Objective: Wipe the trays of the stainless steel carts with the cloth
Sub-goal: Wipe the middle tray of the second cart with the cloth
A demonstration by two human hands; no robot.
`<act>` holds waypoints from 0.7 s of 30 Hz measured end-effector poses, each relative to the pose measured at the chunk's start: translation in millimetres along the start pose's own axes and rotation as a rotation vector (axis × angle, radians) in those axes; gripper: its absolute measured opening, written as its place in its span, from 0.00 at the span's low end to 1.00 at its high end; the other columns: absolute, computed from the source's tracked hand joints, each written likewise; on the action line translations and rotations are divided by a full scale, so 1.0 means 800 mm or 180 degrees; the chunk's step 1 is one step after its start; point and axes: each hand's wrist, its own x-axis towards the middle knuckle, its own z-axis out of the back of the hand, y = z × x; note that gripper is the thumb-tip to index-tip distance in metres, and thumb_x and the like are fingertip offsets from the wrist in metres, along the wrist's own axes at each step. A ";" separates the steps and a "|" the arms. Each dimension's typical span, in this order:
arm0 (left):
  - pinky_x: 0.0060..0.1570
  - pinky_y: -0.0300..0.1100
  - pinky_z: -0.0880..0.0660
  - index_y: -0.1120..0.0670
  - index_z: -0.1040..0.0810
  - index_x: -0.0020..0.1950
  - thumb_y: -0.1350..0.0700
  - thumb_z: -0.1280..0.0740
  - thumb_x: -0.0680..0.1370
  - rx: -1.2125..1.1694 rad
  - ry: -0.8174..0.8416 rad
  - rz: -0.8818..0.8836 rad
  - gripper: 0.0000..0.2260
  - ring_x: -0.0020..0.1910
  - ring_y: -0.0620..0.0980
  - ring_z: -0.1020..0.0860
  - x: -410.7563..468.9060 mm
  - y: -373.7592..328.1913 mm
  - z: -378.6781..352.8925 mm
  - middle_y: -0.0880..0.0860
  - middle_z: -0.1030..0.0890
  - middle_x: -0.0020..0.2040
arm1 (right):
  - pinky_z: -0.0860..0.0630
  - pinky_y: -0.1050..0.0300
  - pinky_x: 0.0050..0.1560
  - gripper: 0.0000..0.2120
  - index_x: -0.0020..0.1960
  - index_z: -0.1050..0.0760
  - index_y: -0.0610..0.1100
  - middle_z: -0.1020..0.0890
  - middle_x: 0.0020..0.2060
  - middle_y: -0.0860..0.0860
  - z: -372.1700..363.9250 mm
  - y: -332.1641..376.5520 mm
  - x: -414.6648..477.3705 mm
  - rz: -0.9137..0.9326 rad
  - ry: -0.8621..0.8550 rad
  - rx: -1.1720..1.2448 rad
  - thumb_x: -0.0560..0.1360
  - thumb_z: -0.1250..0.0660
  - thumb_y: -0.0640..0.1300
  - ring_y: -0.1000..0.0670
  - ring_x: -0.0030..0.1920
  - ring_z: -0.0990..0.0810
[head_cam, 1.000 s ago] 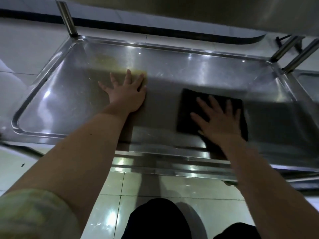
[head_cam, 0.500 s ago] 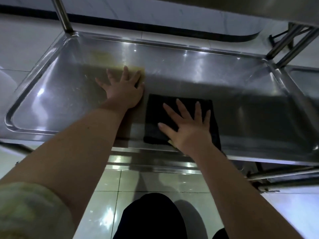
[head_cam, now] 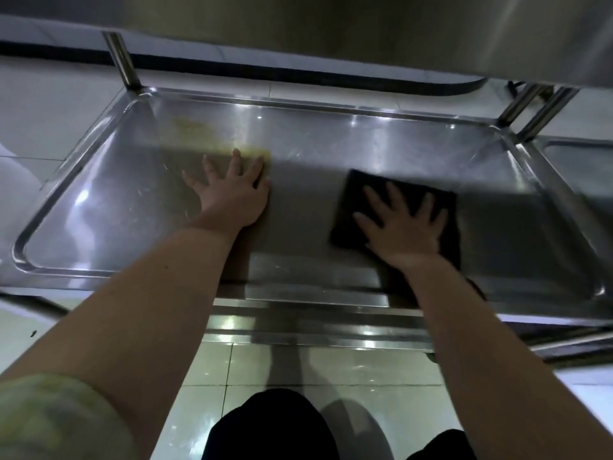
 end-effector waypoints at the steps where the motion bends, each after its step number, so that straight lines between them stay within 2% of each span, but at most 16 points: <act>1: 0.65 0.76 0.64 0.32 0.55 0.76 0.35 0.58 0.79 0.0007 0.0008 -0.0016 0.25 0.76 0.68 0.61 -0.001 0.001 0.001 0.46 0.56 0.81 | 0.63 0.29 0.70 0.30 0.74 0.61 0.72 0.56 0.78 0.61 -0.006 0.039 0.003 0.0416 -0.0021 -0.0069 0.74 0.57 0.73 0.30 0.76 0.60; 3: 0.65 0.76 0.63 0.33 0.57 0.77 0.37 0.59 0.80 0.0039 0.0027 -0.0058 0.24 0.76 0.68 0.61 -0.003 0.002 0.002 0.47 0.57 0.81 | 0.64 0.27 0.69 0.31 0.74 0.61 0.71 0.57 0.79 0.59 -0.005 0.089 0.033 0.0822 0.0136 -0.0135 0.75 0.53 0.72 0.30 0.75 0.62; 5: 0.66 0.75 0.62 0.33 0.57 0.77 0.38 0.59 0.81 0.0032 0.0022 -0.0058 0.23 0.76 0.68 0.61 -0.005 0.001 0.002 0.47 0.57 0.81 | 0.63 0.24 0.68 0.33 0.76 0.60 0.68 0.58 0.79 0.56 0.004 0.108 0.079 0.0788 0.0263 -0.0141 0.76 0.48 0.69 0.28 0.74 0.63; 10: 0.67 0.74 0.62 0.32 0.55 0.76 0.37 0.58 0.81 -0.0010 -0.0145 -0.0003 0.23 0.77 0.67 0.59 -0.006 0.000 -0.003 0.45 0.55 0.81 | 0.65 0.25 0.68 0.31 0.77 0.57 0.66 0.55 0.80 0.55 0.015 0.129 0.147 0.0513 0.0228 0.0150 0.77 0.55 0.71 0.30 0.75 0.62; 15: 0.66 0.75 0.62 0.31 0.56 0.76 0.37 0.58 0.80 0.0009 -0.0108 -0.0024 0.23 0.77 0.67 0.59 -0.003 0.002 -0.004 0.44 0.55 0.81 | 0.65 0.26 0.69 0.31 0.76 0.61 0.67 0.58 0.79 0.56 0.010 0.110 0.064 0.0787 0.0386 0.0098 0.76 0.56 0.71 0.30 0.75 0.64; 19: 0.67 0.74 0.61 0.34 0.51 0.77 0.40 0.54 0.82 -0.0113 -0.0118 -0.0025 0.23 0.77 0.66 0.59 -0.014 -0.004 0.006 0.44 0.55 0.81 | 0.73 0.34 0.68 0.34 0.72 0.66 0.71 0.62 0.77 0.63 -0.006 0.094 -0.050 0.1191 0.0543 0.0160 0.68 0.66 0.76 0.33 0.74 0.69; 21: 0.69 0.72 0.62 0.36 0.48 0.78 0.42 0.51 0.82 -0.0299 -0.0360 -0.0098 0.23 0.77 0.65 0.61 -0.025 -0.008 0.017 0.45 0.58 0.81 | 0.71 0.40 0.72 0.31 0.74 0.61 0.70 0.58 0.78 0.63 0.007 0.073 -0.049 0.1178 0.0573 0.0617 0.73 0.60 0.73 0.38 0.77 0.66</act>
